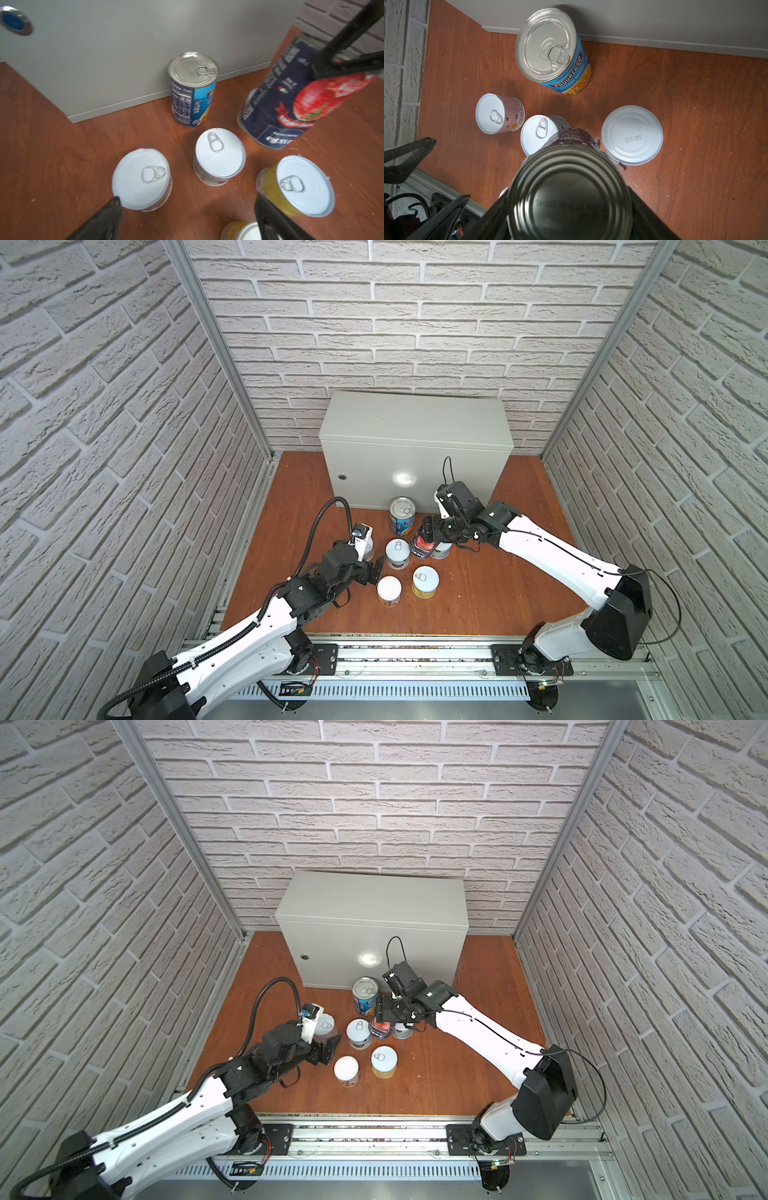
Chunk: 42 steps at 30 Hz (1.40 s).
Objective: Place and organize the canned foods onto the counter
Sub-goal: 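Grasp the held tomato can's side with the left gripper below the right gripper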
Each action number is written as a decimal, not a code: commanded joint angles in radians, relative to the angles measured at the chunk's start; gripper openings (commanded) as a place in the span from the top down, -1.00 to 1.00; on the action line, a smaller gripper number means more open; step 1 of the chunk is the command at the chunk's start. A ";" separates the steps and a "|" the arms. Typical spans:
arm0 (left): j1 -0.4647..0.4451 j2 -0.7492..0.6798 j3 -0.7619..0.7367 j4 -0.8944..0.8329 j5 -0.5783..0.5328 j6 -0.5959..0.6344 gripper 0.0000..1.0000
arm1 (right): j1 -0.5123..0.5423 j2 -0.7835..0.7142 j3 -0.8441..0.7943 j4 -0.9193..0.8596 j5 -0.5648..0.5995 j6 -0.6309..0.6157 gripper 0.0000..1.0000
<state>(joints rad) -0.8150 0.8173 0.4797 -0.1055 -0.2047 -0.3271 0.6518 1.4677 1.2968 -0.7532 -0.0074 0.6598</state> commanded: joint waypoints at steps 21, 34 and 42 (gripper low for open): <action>-0.024 0.296 0.081 0.395 0.322 0.175 -0.97 | -0.014 -0.104 0.112 0.026 -0.153 0.017 0.41; -0.023 0.418 0.143 0.492 0.425 0.183 -0.97 | -0.024 -0.120 0.108 0.052 -0.245 0.033 0.41; -0.020 0.457 0.176 0.519 0.427 0.203 -0.97 | -0.032 -0.130 0.101 0.073 -0.298 0.032 0.41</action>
<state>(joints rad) -0.8326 1.2629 0.6273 0.3332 0.2066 -0.1482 0.6273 1.4025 1.3540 -0.8028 -0.2455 0.6781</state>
